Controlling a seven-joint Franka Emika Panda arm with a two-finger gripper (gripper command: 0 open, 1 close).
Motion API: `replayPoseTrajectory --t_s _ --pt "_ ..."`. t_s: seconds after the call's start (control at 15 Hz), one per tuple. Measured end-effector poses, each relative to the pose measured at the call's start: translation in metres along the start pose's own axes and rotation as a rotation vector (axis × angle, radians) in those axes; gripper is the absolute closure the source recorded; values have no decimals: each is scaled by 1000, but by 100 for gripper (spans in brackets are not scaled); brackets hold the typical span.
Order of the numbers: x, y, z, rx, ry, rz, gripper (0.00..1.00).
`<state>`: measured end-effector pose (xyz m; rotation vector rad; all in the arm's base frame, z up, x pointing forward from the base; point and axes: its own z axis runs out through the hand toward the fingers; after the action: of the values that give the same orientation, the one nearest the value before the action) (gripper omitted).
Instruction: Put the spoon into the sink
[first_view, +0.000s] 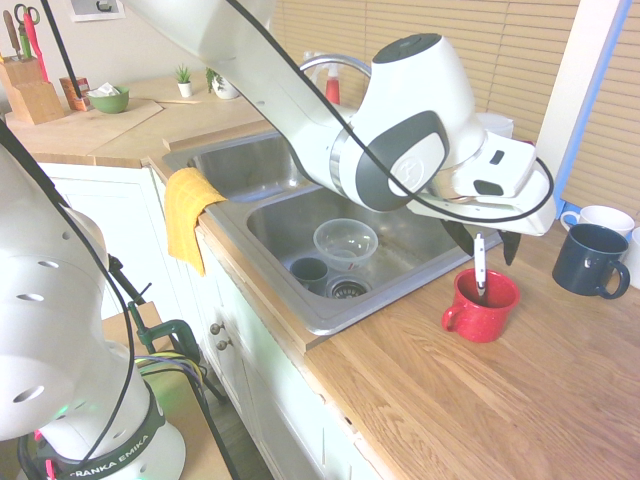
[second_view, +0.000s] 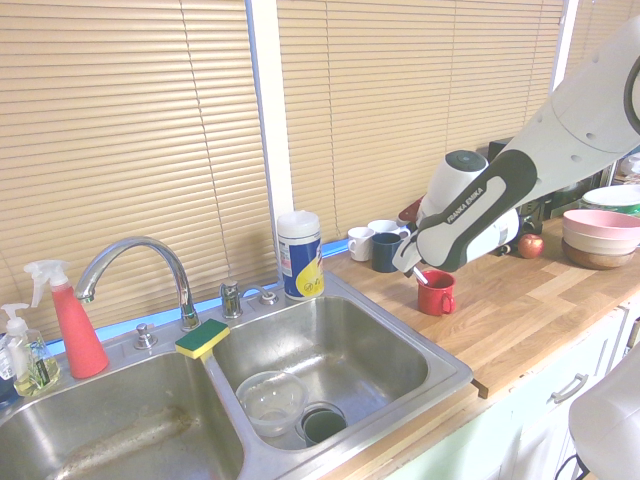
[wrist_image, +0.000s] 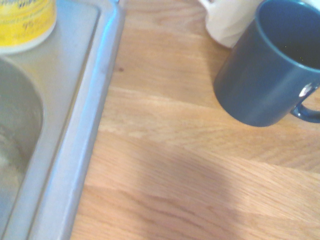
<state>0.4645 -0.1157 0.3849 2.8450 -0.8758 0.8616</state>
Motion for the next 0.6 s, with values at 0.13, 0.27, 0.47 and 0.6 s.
replayPoseTrajectory --t_s 0.13,0.27,0.47,0.6 --pt "-3 -3 1 -16 -7 -17 100" --pt "-6 -9 1 -24 -9 -37 100" --pt "-9 -14 2 -35 -13 -63 100" --pt "-10 -15 2 -37 -12 -70 100"
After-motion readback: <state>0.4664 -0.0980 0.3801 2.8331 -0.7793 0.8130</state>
